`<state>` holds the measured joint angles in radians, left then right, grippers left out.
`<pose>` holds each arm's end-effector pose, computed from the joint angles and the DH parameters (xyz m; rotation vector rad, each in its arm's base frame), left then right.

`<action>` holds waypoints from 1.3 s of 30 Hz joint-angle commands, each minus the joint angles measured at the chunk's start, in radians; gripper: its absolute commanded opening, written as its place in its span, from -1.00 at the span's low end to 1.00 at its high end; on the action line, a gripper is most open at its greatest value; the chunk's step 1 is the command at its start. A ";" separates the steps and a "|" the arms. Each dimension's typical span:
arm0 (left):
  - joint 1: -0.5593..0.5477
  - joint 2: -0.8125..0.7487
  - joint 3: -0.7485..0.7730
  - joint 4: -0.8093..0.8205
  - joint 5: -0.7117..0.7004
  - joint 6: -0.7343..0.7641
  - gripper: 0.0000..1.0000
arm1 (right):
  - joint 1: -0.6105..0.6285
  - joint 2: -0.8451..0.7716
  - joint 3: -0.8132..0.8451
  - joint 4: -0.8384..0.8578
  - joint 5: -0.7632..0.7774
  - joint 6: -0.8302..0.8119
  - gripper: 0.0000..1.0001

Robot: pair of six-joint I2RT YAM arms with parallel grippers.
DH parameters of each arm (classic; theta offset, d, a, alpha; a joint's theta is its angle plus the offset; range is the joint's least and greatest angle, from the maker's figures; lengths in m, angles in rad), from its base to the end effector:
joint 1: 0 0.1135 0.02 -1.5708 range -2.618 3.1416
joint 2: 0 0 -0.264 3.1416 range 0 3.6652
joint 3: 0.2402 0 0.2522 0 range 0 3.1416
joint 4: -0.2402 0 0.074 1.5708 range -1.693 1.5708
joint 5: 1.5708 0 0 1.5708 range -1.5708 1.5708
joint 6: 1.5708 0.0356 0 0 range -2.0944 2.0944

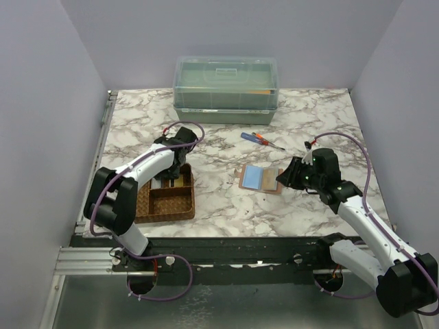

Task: Put the credit cards into the card holder
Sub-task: Pick up the credit card from the storage box.

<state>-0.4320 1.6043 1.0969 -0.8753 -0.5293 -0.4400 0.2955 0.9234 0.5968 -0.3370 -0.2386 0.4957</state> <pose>0.2724 -0.1058 0.2079 -0.0797 2.6972 0.5552 0.1866 0.0656 0.2354 0.0962 2.3024 0.6866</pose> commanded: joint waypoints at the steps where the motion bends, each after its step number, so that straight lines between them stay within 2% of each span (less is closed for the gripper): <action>1: 0.006 0.038 -0.014 0.038 -0.083 -0.002 -0.13 | 0.003 -0.008 -0.012 0.020 -0.024 -0.017 -0.28; 7: 0.009 0.055 -0.014 0.050 -0.143 0.003 -0.16 | 0.003 -0.007 -0.012 0.021 -0.026 -0.017 -0.28; 15: 0.008 0.051 -0.012 0.049 -0.173 0.016 -0.45 | 0.003 -0.007 -0.012 0.021 -0.025 -0.017 -0.28; 23: 0.008 0.024 -0.007 0.047 -0.156 0.026 -0.73 | 0.004 0.000 -0.011 0.021 -0.026 -0.019 -0.28; 39: 0.007 -0.094 0.067 -0.042 -0.052 0.013 -1.00 | 0.003 0.019 -0.006 0.020 -0.024 -0.019 -0.28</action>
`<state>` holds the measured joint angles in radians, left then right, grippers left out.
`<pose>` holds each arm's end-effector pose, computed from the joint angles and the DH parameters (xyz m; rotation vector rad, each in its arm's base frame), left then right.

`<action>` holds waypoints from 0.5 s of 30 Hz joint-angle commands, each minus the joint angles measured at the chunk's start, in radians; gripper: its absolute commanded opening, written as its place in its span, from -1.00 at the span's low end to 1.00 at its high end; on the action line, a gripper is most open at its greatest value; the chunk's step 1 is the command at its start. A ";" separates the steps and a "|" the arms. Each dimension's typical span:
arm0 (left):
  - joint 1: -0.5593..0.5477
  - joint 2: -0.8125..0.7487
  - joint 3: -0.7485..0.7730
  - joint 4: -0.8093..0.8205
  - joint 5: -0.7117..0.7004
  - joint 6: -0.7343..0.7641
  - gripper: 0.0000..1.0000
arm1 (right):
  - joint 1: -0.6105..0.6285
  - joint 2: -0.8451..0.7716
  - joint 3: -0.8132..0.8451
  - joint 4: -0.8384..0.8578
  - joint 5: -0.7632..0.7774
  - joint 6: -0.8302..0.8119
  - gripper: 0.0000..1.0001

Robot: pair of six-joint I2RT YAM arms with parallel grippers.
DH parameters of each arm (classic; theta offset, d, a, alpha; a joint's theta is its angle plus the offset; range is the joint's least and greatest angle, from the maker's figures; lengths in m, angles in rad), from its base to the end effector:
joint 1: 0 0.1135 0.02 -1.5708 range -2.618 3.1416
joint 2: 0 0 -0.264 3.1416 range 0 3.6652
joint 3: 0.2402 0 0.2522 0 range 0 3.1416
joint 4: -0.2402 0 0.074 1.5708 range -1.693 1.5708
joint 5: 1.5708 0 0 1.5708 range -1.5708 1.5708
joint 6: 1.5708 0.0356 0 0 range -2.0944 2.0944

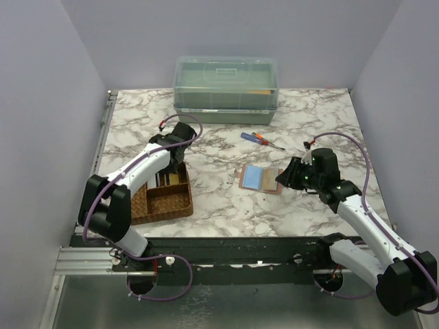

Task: Put the credit cards into the card holder
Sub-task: Pick up the credit card from the storage box.

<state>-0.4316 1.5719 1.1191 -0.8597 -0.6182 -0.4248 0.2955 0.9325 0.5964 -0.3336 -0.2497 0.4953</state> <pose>0.2749 -0.1039 0.2247 -0.0986 2.5900 0.6126 0.1876 0.0663 0.2340 0.0908 2.3099 0.6972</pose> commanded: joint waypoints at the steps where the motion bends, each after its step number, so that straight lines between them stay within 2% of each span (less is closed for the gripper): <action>1: 0.006 -0.068 0.050 -0.067 0.047 -0.003 -1.00 | 0.004 0.010 -0.006 0.016 -0.013 -0.018 -0.28; 6: 0.005 -0.127 0.102 -0.120 0.090 -0.012 -1.00 | 0.003 0.021 -0.003 0.015 -0.012 -0.018 -0.28; 9: 0.005 -0.183 0.161 -0.129 0.186 -0.012 -1.00 | 0.004 0.035 0.000 0.012 -0.018 -0.018 -0.28; 12: 0.005 -0.224 0.229 -0.096 0.360 -0.008 -1.00 | 0.003 0.056 0.005 0.011 -0.031 -0.018 -0.28; 15: 0.005 -0.248 0.268 0.020 0.591 -0.001 -1.00 | 0.003 0.078 0.007 0.024 -0.073 -0.010 -0.28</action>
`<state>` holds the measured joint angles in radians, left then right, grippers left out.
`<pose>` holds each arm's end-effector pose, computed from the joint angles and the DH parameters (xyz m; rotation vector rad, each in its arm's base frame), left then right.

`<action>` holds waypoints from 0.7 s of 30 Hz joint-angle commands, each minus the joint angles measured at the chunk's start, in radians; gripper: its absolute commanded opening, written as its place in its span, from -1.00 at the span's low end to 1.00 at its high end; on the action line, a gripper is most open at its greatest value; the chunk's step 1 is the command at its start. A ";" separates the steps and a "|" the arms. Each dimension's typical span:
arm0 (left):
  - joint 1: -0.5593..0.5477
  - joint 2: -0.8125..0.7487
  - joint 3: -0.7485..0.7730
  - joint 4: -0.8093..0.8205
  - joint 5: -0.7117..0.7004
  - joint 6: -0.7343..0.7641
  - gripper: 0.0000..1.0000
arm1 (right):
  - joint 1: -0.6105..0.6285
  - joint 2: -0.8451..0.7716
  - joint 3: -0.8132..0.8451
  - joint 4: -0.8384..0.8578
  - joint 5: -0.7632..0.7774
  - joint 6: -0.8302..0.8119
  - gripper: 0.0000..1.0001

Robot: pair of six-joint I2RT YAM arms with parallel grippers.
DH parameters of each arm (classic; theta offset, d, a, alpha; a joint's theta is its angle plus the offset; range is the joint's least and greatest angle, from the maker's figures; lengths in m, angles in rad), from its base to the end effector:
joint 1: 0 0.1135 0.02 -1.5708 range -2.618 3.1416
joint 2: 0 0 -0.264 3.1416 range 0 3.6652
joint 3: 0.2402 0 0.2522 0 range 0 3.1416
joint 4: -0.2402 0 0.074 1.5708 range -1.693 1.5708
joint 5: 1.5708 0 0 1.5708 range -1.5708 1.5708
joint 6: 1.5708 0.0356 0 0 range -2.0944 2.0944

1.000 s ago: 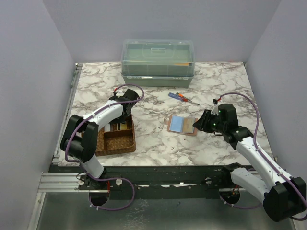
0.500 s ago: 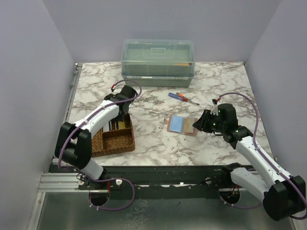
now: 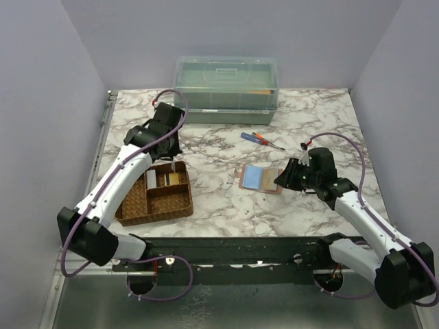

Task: Put the credit cards into the card holder
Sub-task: Pick up the credit card from the storage box.

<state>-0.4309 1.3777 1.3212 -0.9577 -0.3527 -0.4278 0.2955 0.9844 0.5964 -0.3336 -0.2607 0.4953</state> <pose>0.2541 -0.1033 0.3275 -0.1230 2.4929 0.1074 0.1932 0.0684 0.2247 0.0963 2.3637 0.6969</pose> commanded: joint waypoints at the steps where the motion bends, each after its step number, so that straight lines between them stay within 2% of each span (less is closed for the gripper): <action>1: 0.004 -0.056 0.067 0.176 0.407 -0.004 -1.00 | 0.003 0.033 0.006 0.034 -0.083 0.004 -0.28; 3: 0.004 -0.047 0.055 0.309 0.552 -0.029 -1.00 | 0.003 0.043 0.001 0.072 -0.136 0.034 -0.27; 6: 0.004 -0.002 0.002 0.592 0.807 -0.117 -1.00 | 0.004 0.041 -0.007 0.156 -0.240 0.094 -0.18; 11: 0.004 0.130 -0.091 1.008 1.097 -0.307 -1.00 | -0.008 0.054 -0.033 0.389 -0.437 0.215 0.05; 15: -0.003 0.185 -0.183 1.251 1.210 -0.430 -1.00 | -0.041 0.099 -0.054 0.555 -0.523 0.321 0.27; 21: -0.025 0.204 -0.296 1.412 1.228 -0.521 -1.00 | -0.070 0.190 -0.114 0.877 -0.576 0.509 0.28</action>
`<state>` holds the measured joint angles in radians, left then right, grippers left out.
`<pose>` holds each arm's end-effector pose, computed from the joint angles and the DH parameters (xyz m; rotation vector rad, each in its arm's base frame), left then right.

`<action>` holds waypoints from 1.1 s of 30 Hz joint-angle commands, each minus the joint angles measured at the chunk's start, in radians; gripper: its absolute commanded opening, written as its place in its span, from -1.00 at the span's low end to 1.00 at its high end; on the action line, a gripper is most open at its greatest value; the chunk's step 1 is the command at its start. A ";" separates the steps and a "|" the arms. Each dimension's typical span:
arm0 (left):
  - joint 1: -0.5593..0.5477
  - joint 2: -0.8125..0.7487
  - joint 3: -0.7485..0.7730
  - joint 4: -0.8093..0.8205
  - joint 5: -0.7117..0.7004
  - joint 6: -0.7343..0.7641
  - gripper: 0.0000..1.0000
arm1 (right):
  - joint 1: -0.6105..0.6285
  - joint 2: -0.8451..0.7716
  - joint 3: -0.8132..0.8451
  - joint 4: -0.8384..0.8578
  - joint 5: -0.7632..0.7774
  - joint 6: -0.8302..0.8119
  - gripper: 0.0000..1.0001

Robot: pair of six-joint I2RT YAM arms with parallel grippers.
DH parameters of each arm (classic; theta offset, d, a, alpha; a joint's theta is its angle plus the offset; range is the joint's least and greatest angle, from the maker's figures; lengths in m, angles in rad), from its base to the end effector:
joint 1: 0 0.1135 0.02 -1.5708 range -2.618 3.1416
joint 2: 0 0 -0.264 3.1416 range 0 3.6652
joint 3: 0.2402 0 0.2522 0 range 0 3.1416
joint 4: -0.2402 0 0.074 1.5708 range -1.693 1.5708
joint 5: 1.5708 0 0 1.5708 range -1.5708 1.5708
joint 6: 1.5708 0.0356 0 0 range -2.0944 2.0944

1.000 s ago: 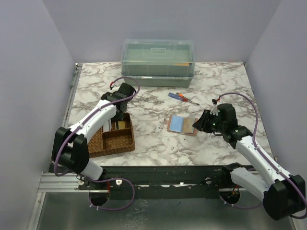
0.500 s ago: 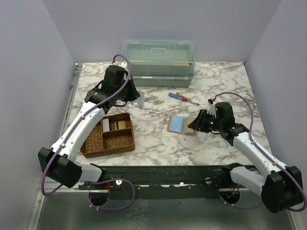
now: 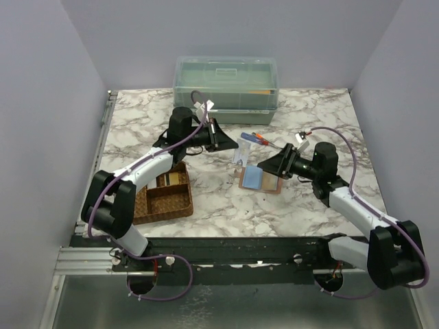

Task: Put the credit cards into the card holder
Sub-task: Pick up the credit card from the storage box.

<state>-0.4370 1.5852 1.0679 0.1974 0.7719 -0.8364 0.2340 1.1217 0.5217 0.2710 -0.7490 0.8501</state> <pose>0.3164 -0.1752 0.2772 0.1820 2.1182 -1.5424 0.2241 0.0783 0.2302 0.0706 2.0754 1.4108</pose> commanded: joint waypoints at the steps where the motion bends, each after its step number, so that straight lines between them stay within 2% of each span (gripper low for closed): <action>1: -0.025 0.000 -0.063 0.288 0.099 -0.133 -1.00 | -0.009 0.071 -0.046 0.318 -0.098 0.174 0.27; 7: -0.097 0.051 -0.079 0.398 0.055 -0.190 -1.00 | -0.007 0.182 -0.100 0.636 -0.166 0.324 0.01; 11: -0.126 0.086 -0.082 0.473 0.021 -0.234 -1.00 | -0.007 0.189 -0.139 0.709 -0.156 0.367 -0.18; 16: -0.146 0.110 -0.084 0.518 -0.001 -0.265 -1.00 | -0.008 0.154 -0.180 0.710 -0.117 0.372 -0.95; 17: -0.146 0.109 -0.091 0.519 -0.009 -0.264 -1.00 | -0.008 0.136 -0.186 0.692 -0.106 0.361 -0.99; 18: -0.145 0.106 -0.100 0.518 -0.021 -0.262 -1.00 | -0.012 0.112 -0.188 0.643 -0.093 0.337 -1.00; 20: -0.134 0.101 -0.119 0.472 -0.061 -0.251 -0.93 | -0.024 0.052 -0.157 0.407 -0.043 0.224 -1.00; 22: -0.123 0.097 -0.101 0.316 -0.104 -0.196 -0.45 | -0.035 0.018 -0.059 0.049 0.029 0.045 -0.99; 23: -0.121 0.100 -0.079 0.163 -0.131 -0.149 -0.31 | -0.039 0.023 -0.027 -0.092 0.060 -0.050 -0.99; 25: -0.121 0.120 -0.007 -0.082 -0.197 -0.043 -0.16 | -0.041 0.058 0.071 -0.322 0.112 -0.185 -0.99; 28: -0.121 0.183 0.093 -0.310 -0.239 0.038 -0.14 | -0.041 0.161 0.171 -0.557 0.135 -0.319 -0.99; 33: -0.162 0.311 0.195 -0.387 -0.184 0.087 -0.35 | -0.042 0.309 0.233 -0.659 0.079 -0.388 -0.99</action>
<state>-0.5594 1.7992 1.1885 0.0246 0.5968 -0.8566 0.1947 1.3422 0.7265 -0.1085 -0.6762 0.6098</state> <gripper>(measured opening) 0.372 0.005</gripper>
